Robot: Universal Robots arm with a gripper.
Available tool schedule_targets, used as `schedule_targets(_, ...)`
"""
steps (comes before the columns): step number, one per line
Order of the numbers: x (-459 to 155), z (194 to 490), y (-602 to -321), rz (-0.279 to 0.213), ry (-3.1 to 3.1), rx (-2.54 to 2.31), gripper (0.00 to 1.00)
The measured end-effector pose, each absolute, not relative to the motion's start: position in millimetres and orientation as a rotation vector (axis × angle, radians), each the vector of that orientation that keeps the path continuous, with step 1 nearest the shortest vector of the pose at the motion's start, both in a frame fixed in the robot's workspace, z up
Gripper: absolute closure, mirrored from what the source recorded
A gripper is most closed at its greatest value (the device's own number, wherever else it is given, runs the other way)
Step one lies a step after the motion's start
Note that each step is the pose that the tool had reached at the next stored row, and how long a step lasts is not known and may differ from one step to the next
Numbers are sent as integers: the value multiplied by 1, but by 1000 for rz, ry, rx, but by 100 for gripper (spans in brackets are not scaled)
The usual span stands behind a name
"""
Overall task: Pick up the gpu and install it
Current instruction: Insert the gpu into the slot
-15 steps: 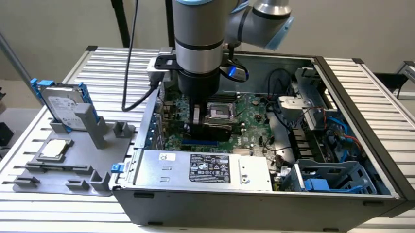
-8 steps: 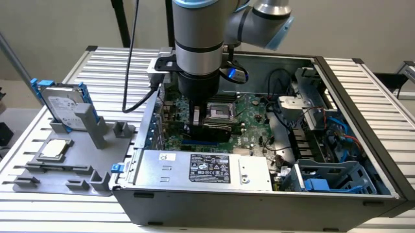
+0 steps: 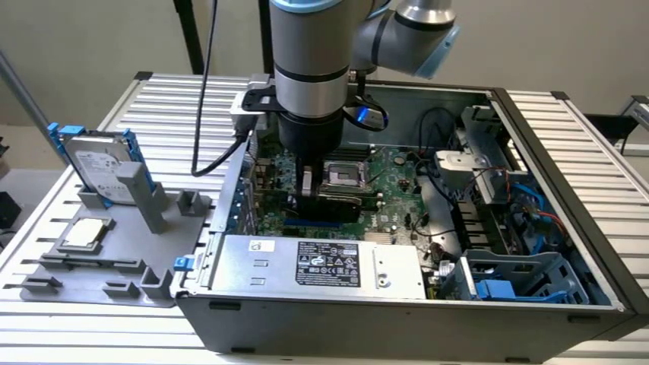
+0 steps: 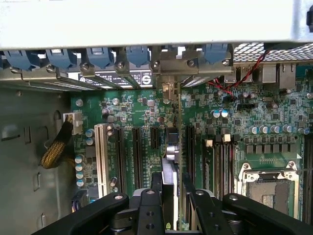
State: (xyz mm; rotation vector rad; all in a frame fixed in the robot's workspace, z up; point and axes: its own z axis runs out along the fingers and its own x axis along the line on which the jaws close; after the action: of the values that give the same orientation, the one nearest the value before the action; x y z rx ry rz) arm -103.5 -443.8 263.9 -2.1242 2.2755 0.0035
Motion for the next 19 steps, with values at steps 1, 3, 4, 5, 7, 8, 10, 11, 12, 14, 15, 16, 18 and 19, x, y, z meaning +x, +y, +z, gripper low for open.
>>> schedule_targets(1, -104, 264, -444, 3, 2276, -2124, 73)
schedule_targets(3, -104, 263, -444, 4, 2275, -2124, 73)
schedule_targets(4, -104, 263, -444, 4, 2275, -2124, 73)
schedule_targets(5, -104, 263, -444, 4, 2275, -2124, 73)
schedule_targets(7, -104, 262, -444, 4, 2275, -2124, 73)
schedule_targets(8, -104, 262, -444, 4, 2275, -2124, 73)
schedule_targets(10, -104, 261, -444, 4, 2276, -2124, 73)
schedule_targets(11, -104, 260, -444, 4, 2275, -2124, 73)
schedule_targets(12, -105, 260, -444, 4, 2275, -2124, 73)
schedule_targets(14, -105, 259, -444, 4, 2275, -2124, 73)
schedule_targets(15, -105, 259, -444, 4, 2276, -2124, 73)
schedule_targets(16, -105, 258, -444, 4, 2276, -2124, 73)
schedule_targets(18, -105, 258, -443, 4, 2276, -2124, 73)
schedule_targets(19, -105, 258, -443, 3, 2276, -2124, 73)
